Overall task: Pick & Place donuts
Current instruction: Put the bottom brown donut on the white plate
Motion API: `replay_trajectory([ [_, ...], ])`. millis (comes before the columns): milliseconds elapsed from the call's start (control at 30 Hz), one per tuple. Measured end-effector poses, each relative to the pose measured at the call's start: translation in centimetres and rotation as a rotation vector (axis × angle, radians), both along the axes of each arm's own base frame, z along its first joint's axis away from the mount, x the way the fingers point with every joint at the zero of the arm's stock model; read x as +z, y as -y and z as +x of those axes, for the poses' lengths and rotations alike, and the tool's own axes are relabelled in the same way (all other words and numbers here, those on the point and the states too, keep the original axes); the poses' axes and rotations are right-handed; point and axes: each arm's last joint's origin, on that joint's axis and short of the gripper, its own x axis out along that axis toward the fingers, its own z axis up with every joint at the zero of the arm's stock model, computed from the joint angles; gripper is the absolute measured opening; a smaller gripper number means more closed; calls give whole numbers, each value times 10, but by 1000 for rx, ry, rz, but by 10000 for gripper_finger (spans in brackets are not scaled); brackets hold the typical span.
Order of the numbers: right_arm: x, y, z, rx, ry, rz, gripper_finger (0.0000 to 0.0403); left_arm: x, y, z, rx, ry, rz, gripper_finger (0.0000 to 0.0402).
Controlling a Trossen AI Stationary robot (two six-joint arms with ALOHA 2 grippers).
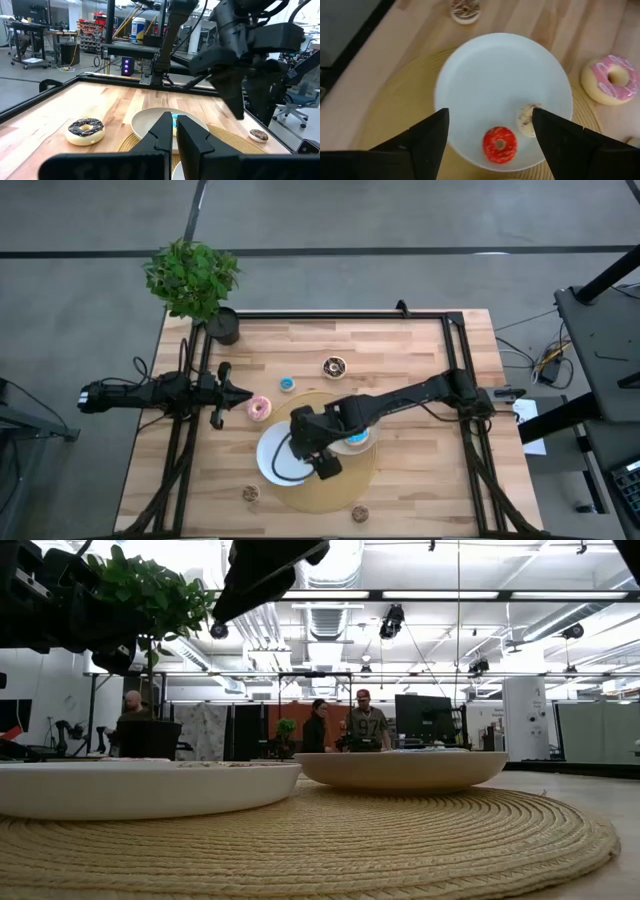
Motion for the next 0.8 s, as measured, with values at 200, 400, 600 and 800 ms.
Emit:
replay_trajectory([
  [200, 14, -14, -15, 4, -25, 16, 276, 0, 0, 0, 1, 0, 0, 0],
  [400, 36, -31, -40, 127, -28, -35, 278, 0, 0, 0, 0, -1, 0, 0],
  [600, 48, -43, -70, 288, -23, -106, 271, 0, 0, 0, 0, -1, 0, 0],
  [800, 59, -57, -104, 389, 14, -124, 271, 0, 0, 0, 0, 0, 0, 0],
])
